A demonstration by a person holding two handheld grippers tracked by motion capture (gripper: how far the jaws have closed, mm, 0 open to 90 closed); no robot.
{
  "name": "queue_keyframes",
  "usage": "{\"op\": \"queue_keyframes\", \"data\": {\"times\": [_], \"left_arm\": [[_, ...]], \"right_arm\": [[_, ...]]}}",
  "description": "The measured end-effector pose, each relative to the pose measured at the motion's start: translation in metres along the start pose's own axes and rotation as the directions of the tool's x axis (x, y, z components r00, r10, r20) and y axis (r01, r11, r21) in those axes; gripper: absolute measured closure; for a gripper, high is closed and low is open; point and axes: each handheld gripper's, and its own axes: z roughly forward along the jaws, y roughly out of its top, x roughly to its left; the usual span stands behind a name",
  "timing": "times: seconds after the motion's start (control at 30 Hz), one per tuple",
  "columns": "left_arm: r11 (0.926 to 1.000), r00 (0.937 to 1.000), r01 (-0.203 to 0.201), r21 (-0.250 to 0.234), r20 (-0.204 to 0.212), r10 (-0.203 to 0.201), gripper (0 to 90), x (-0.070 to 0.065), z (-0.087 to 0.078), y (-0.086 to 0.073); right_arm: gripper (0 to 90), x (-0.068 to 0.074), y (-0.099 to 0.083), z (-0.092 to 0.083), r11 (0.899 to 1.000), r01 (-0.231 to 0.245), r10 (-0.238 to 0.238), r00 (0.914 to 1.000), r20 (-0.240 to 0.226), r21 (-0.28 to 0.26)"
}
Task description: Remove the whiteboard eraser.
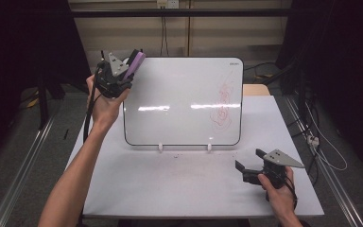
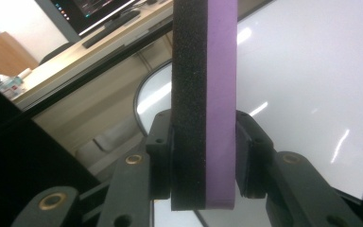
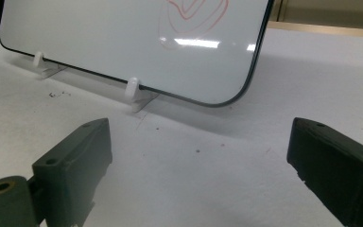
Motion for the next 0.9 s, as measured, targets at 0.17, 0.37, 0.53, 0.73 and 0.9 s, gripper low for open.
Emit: {"op": "queue_keyframes", "data": {"times": [0.17,0.37,0.53,0.73,0.9], "left_arm": [[0.9985,0.9992,0.033,-0.044,0.026,-0.032,64.1,-0.007,-0.008,0.002],[0.9958,0.9965,0.041,-0.083,0.075,-0.035,64.1,-0.018,-0.016,0.005],[0.9921,0.9904,0.072,-0.103,0.125,-0.059,64.0,-0.026,-0.02,0.002],[0.9867,0.9819,0.111,-0.118,0.166,-0.091,64.1,-0.033,-0.025,-0.009],[0.9762,0.9687,0.167,-0.138,0.208,-0.136,64.1,-0.037,-0.031,-0.023]], "right_arm": [[7.3,0.0,0.0,0.0,1.0,0.002,-0.002,1.0,0.003,0.003],[6.7,0.0,0.0,0.0,1.0,0.003,-0.003,1.0,0.001,0.002],[6.4,0.001,0.0,0.0,1.0,0.001,-0.001,1.0,-0.003,0.001],[6.2,0.002,-0.001,0.0,1.0,-0.007,0.007,0.9999,-0.014,-0.009],[6.2,0.003,-0.001,0.002,1.0,-0.012,0.012,0.9999,-0.013,-0.011]]}}
